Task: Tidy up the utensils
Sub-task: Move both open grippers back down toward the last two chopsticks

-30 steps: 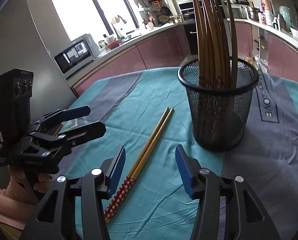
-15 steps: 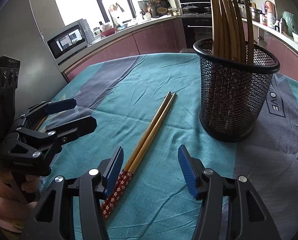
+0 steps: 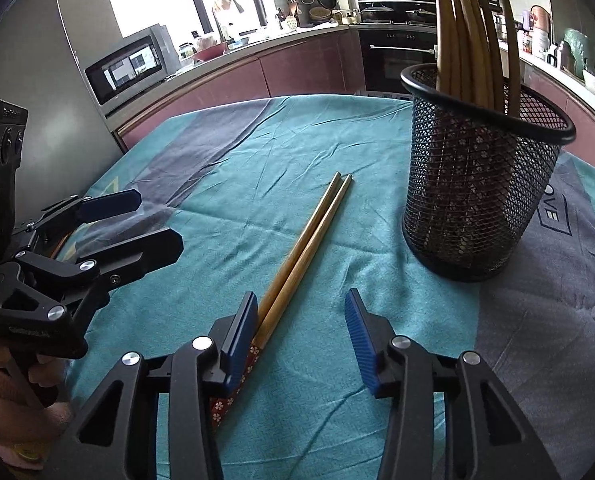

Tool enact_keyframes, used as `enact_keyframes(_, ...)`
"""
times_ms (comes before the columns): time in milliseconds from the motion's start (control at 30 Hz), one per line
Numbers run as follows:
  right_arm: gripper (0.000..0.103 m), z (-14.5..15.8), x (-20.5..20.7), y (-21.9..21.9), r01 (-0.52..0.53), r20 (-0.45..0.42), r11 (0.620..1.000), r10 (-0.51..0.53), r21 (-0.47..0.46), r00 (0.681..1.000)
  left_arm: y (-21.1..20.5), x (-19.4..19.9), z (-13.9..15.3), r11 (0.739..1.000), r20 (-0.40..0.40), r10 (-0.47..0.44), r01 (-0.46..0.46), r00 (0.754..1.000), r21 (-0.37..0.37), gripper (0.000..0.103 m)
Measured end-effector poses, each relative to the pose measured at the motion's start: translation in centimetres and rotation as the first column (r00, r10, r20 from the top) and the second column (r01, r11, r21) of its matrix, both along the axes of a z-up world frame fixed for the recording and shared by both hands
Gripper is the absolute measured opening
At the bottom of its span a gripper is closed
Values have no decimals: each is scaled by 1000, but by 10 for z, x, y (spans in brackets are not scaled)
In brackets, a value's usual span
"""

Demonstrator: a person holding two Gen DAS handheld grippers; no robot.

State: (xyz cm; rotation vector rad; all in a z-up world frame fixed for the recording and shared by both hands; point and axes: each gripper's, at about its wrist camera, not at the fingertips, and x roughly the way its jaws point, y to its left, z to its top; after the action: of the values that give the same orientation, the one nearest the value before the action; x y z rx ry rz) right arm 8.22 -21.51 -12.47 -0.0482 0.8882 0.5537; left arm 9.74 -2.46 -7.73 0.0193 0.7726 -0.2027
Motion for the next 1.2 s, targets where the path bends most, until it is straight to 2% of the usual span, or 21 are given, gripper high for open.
enact_keyframes(233, 35, 0, 2, -5, 13, -13, 1000, -13, 0, 1000, -2, 3, -4, 1000, -13, -12, 12, 1000, -6, 94)
enact_keyframes(467, 29, 0, 5, -11, 17, -31, 1000, -16, 13, 999, -14, 6, -11, 998, -39, -56, 57, 998, 1, 88)
enact_keyframes(933, 29, 0, 8, -22, 16, -48, 1000, -15, 20, 999, -51, 9, -25, 984, -91, -175, 178, 980, 25, 80)
enact_keyframes(1067, 29, 0, 9, -23, 16, -48, 1000, -15, 18, 999, -58, 10, -29, 980, -106, -193, 197, 975, 31, 76)
enact_keyframes(1200, 29, 1, 9, -23, 16, -44, 1000, -15, 10, 999, -62, 13, -33, 979, -127, -195, 200, 973, 32, 68)
